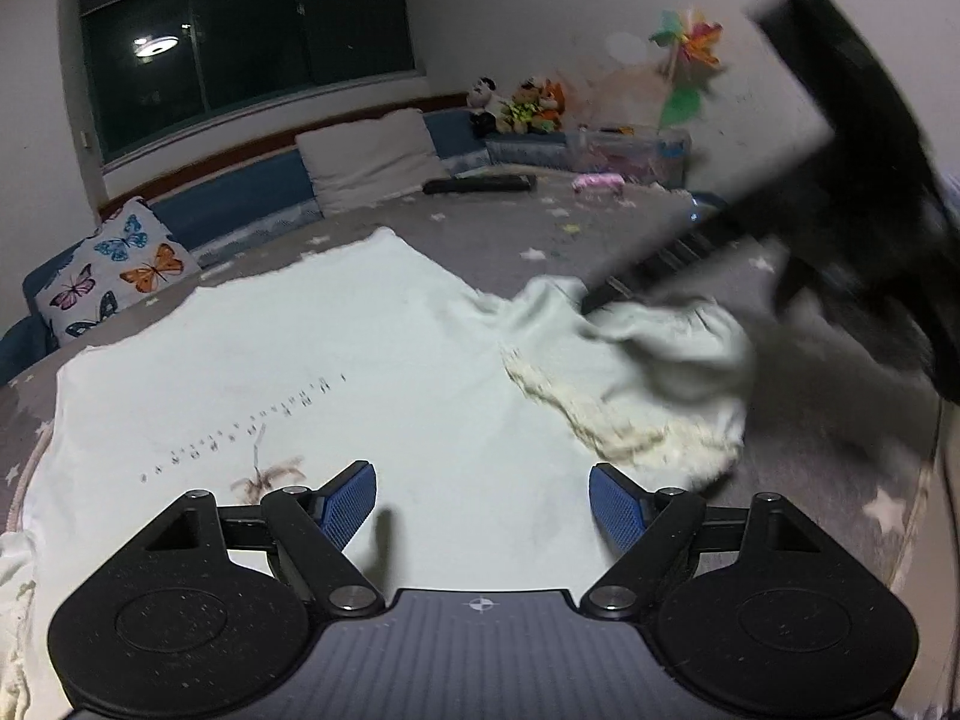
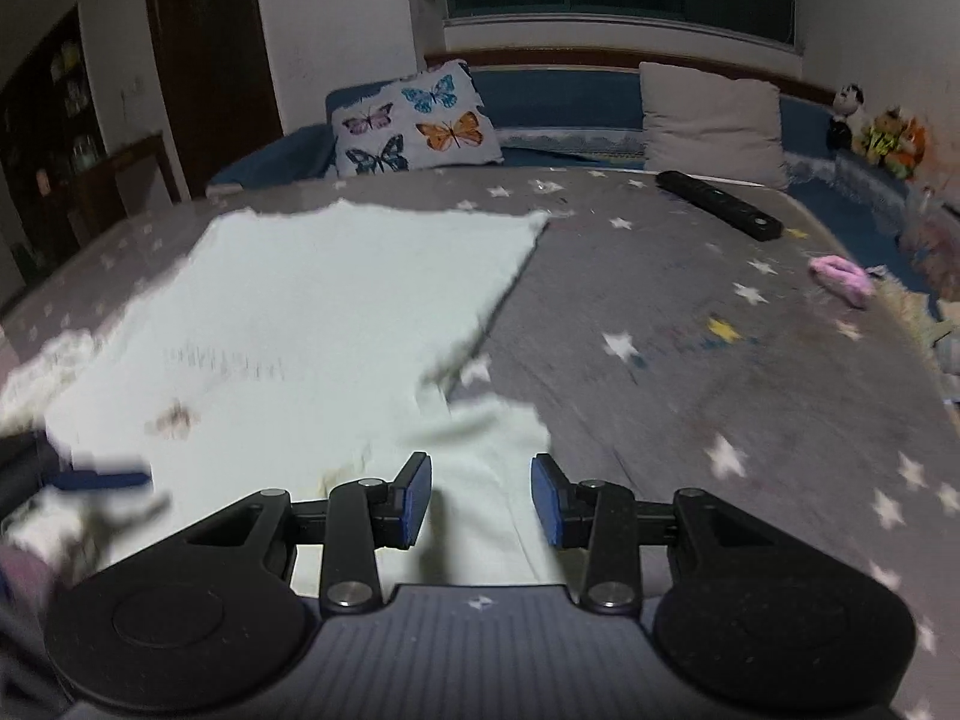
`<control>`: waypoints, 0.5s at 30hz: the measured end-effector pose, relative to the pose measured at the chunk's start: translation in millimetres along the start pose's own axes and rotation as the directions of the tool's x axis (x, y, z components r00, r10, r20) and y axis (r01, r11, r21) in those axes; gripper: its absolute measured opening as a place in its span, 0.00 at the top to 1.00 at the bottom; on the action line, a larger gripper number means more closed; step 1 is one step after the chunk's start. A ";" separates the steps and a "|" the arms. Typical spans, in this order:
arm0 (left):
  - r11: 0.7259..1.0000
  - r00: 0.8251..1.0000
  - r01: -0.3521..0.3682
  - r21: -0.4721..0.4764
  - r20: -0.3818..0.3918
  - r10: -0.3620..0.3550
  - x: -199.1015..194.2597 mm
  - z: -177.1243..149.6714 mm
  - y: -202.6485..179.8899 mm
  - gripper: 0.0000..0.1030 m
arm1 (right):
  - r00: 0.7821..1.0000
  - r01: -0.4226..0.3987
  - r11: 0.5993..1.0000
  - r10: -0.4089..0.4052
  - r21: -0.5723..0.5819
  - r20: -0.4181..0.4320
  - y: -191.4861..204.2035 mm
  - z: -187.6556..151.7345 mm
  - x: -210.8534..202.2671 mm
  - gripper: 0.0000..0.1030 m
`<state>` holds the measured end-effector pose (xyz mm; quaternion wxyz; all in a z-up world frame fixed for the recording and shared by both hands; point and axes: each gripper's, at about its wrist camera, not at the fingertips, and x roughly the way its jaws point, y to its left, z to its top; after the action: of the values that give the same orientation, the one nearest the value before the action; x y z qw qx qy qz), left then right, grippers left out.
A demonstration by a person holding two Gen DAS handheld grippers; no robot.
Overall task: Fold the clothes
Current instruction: 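Smooth the T-shirt flat with the left gripper while the right gripper tugs the sleeve, then grasp the T-shirt side with the right gripper and fold it over the body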
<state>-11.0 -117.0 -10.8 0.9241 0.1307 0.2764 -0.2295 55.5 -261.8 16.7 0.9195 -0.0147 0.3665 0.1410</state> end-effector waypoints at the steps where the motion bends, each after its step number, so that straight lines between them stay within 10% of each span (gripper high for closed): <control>1: 1.000 1.000 -0.004 -0.008 0.009 0.004 0.0 3.1 1.3 0.22 | 1.000 0.009 1.000 -0.009 0.001 -0.008 -0.4 -5.9 -4.2 0.64; 15: 0.997 0.999 0.044 0.057 0.001 -0.044 9.3 -0.1 -28.6 0.22 | 0.991 0.126 0.992 -0.125 0.030 -0.036 -12.1 -45.8 -42.1 0.65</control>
<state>-18.5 -144.8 -19.5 0.9150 0.1506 0.2714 -0.2577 -1.1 -289.9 10.8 0.9203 -0.0254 0.3829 0.0765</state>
